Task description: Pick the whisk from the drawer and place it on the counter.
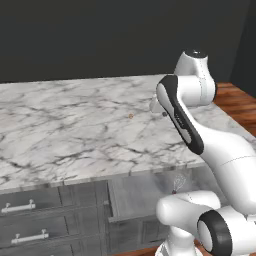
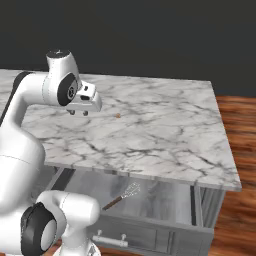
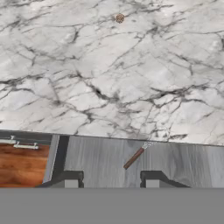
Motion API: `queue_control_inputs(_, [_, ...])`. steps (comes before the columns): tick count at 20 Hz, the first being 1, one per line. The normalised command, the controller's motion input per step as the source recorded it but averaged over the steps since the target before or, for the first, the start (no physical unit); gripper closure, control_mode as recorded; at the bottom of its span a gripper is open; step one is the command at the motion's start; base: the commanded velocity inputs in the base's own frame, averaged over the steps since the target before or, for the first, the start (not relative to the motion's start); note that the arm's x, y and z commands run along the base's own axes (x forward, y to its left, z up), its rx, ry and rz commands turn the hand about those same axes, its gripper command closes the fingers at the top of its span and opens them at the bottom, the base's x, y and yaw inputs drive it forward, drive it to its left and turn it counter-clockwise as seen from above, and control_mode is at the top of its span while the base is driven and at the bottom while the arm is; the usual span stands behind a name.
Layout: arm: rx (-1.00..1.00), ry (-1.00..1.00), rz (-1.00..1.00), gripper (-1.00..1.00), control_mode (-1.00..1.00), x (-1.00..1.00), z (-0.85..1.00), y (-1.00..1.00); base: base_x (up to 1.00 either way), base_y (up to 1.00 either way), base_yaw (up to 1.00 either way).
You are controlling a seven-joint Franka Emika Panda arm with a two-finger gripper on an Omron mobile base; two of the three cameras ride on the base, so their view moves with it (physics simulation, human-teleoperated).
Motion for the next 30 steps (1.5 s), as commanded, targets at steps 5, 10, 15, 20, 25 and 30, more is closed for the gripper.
queue_control_inputs(5, [0.00, 0.00, 0.00, -1.00, 1.00, 0.00, 0.00, 0.00, -0.01, 0.10, -0.04])
queue_control_inputs(10, [0.00, 0.00, 0.00, -1.00, 1.00, 0.00, 0.00, 0.00, -0.01, 0.66, -0.30])
queue_control_inputs(15, [0.00, 0.00, 0.00, -1.00, 1.00, 0.00, 0.00, 0.00, -0.01, 0.85, -0.50])
queue_control_inputs(20, [0.00, 0.00, 0.00, -1.00, 1.00, 0.00, 0.00, 0.00, -0.12, 0.60, -0.62])
queue_control_inputs(25, [0.00, 0.00, 0.00, -1.00, 1.00, 0.00, 0.00, 0.00, -0.05, 0.57, -0.65])
queue_control_inputs(30, [0.00, 0.00, 0.00, -1.00, 1.00, 0.00, 0.00, 0.00, -0.08, 0.62, -0.66])
